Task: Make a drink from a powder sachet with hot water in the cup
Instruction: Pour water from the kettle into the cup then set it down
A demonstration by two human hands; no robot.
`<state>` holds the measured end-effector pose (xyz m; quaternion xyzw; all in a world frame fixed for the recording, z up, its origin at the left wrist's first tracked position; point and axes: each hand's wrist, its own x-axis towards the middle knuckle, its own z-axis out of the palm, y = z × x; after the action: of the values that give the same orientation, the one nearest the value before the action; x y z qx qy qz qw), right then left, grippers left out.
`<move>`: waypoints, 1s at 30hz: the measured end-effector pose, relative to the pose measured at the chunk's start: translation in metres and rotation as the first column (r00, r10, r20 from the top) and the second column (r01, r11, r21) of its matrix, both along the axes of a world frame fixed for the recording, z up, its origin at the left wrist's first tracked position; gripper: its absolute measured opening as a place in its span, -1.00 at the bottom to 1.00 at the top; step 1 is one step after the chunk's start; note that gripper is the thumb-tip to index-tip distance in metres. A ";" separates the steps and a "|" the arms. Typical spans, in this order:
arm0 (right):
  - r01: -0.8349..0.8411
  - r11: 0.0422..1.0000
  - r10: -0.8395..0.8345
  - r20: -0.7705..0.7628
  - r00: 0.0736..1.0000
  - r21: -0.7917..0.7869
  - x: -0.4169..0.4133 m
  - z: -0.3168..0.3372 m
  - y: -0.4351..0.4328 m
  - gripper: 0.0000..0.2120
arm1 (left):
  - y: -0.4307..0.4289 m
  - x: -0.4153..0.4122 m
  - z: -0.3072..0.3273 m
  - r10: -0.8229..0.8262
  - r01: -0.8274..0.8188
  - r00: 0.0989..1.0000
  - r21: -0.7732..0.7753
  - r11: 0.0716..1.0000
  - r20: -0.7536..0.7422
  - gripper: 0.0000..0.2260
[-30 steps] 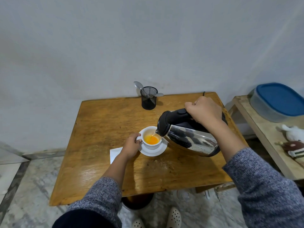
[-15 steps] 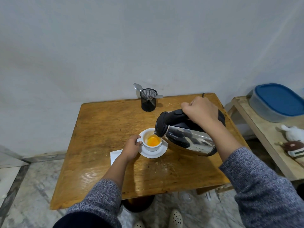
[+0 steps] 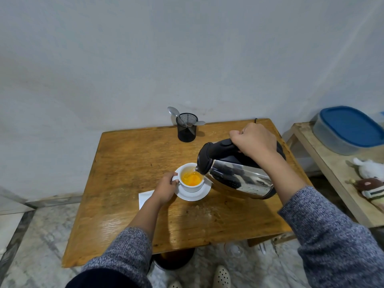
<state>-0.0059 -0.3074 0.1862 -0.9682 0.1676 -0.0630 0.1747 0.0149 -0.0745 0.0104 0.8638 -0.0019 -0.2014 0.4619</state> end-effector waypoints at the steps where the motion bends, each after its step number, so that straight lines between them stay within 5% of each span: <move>1: 0.003 1.000 -0.003 -0.004 1.000 -0.002 0.000 0.001 0.000 -0.63 | 0.000 0.000 0.000 0.001 -0.001 1.000 0.004 1.000 -0.003 -0.74; 30: 0.019 1.000 -0.019 -0.009 1.000 0.002 -0.005 -0.004 -0.003 -0.64 | -0.002 0.001 -0.001 0.024 -0.024 1.000 -0.015 1.000 -0.020 -0.75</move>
<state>-0.0109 -0.3104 0.1825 -0.9666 0.1777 -0.0603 0.1745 0.0154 -0.0763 0.0092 0.8581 0.0114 -0.2042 0.4710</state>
